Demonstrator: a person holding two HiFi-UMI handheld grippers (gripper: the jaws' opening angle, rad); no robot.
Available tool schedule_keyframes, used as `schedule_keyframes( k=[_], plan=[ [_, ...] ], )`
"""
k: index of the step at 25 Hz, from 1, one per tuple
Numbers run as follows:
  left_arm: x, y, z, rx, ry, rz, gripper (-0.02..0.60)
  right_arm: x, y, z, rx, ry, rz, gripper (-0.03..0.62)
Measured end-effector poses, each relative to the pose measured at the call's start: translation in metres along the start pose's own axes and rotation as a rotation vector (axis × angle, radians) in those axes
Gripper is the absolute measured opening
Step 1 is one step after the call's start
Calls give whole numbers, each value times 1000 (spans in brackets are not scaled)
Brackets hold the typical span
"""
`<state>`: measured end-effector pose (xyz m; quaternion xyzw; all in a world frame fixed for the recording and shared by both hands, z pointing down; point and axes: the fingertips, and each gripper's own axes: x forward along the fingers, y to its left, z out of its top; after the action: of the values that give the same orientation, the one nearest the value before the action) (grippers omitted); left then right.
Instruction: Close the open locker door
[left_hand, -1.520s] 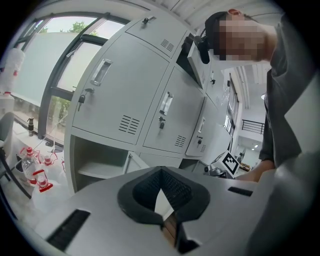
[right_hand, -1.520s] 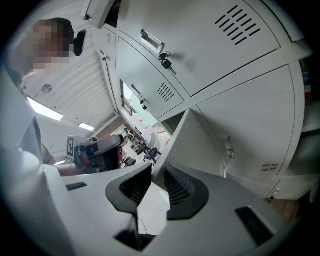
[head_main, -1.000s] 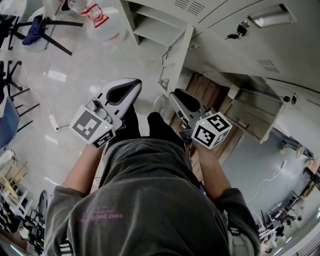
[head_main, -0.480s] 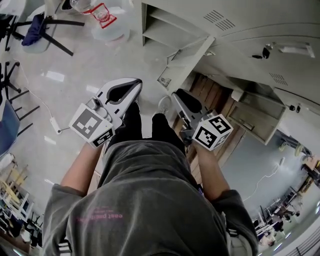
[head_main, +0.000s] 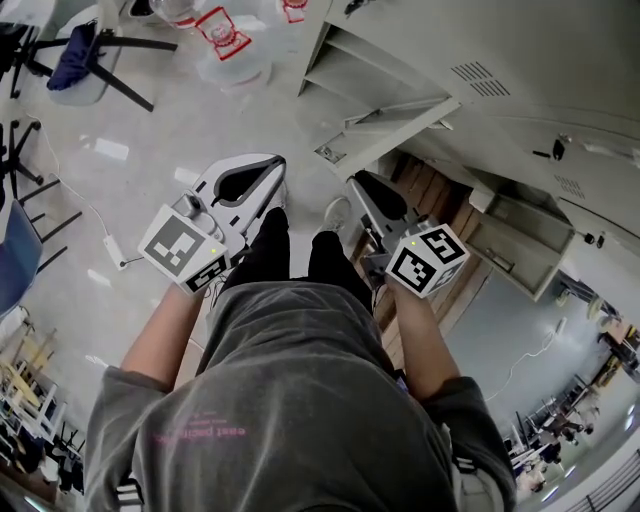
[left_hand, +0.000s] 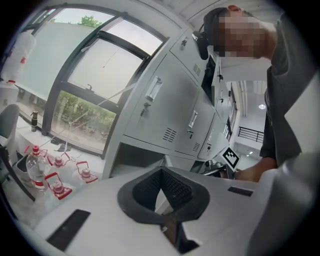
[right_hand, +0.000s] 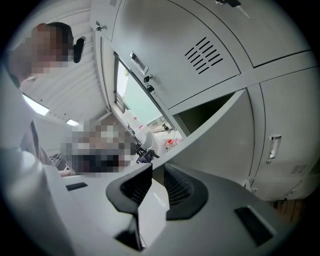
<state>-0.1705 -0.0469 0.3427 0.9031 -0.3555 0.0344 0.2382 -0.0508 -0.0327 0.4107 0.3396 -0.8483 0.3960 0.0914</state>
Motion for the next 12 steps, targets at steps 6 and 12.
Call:
schedule_keyframes(
  k=[6,12],
  plan=[
    [-9,24,6,-9,-4,12,8,28,6,8,-19,15,7,72],
    [-14,42,8,-21,-8,19,8,51,10,17,-32,24,20,67]
  ],
)
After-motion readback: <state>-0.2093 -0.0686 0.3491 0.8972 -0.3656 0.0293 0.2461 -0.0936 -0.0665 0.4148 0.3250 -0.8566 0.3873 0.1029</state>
